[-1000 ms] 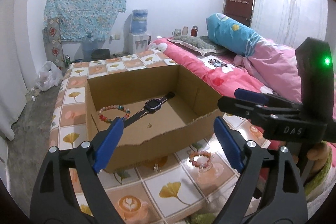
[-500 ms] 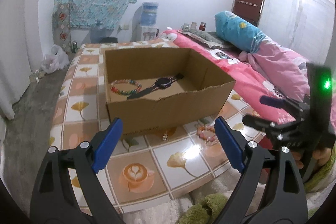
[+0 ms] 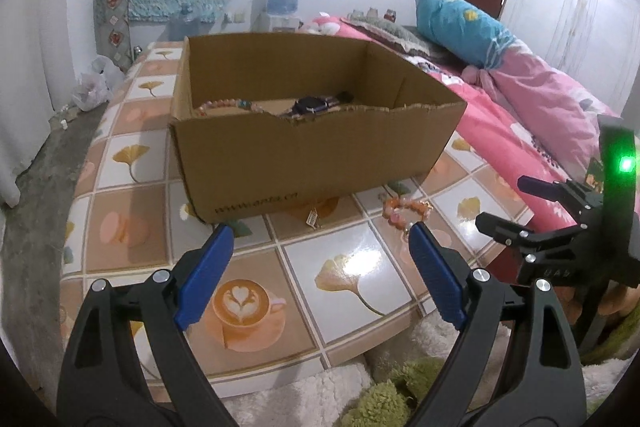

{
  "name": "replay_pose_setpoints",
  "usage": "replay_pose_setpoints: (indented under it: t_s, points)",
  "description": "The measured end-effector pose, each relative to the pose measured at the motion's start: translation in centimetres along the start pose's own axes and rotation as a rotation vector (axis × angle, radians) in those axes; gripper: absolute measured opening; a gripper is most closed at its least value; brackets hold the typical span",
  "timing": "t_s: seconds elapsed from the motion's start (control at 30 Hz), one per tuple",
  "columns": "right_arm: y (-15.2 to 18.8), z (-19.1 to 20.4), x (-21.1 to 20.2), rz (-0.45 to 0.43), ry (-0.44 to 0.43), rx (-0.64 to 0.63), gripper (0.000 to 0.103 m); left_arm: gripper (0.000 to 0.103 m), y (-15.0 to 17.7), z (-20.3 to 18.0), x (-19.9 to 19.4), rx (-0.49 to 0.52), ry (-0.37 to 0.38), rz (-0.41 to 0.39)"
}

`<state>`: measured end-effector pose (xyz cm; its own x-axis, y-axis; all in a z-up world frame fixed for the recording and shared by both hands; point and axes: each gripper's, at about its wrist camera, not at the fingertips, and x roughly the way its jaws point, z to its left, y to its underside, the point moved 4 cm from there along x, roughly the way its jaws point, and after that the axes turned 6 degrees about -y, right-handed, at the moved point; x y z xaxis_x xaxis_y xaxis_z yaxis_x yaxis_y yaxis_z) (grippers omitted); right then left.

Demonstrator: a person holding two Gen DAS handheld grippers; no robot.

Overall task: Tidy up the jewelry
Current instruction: 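Move the right tool to the small earring beside the pink bracelet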

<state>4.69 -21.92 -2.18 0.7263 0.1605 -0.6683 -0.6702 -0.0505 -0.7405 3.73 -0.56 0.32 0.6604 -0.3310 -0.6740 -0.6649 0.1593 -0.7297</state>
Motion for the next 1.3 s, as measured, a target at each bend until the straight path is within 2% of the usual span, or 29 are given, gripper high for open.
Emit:
replay_pose_setpoints:
  t_s: [0.17,0.33,0.47,0.63,0.77,0.9,1.03,1.2,1.3]
  points:
    - [0.0,-0.1,0.3,-0.009,-0.081,0.02,0.096,0.085,0.4,-0.3,1.7,0.004,0.008,0.037]
    - [0.0,0.5,1.5,0.039,-0.194,0.048,0.096,0.085,0.7,-0.4,3.3,0.002,0.012,0.068]
    - [0.1,0.9,2.6,0.065,-0.216,0.05,0.096,0.085,0.8,-0.4,4.1,0.005,0.009,0.079]
    - [-0.4,0.5,3.2,0.066,-0.241,0.064,0.083,0.085,0.8,-0.3,4.7,0.025,-0.007,0.083]
    - [-0.8,0.9,3.7,0.076,-0.264,0.052,0.066,0.085,0.6,-0.2,5.5,0.017,-0.006,0.095]
    - [-1.1,2.3,4.2,0.083,-0.32,0.02,0.058,0.085,0.4,-0.4,5.8,0.029,-0.009,0.096]
    - [-1.3,3.8,5.6,0.11,-0.351,-0.017,0.057,0.085,0.3,-0.4,6.1,0.032,-0.013,0.098]
    - [-0.5,5.3,7.6,0.209,-0.395,-0.042,0.058,0.085,0.0,-0.1,6.1,0.035,-0.03,0.085]
    - [0.1,6.6,7.7,0.235,-0.428,-0.073,0.056,0.083,-0.1,0.3,6.4,0.031,-0.038,0.089]
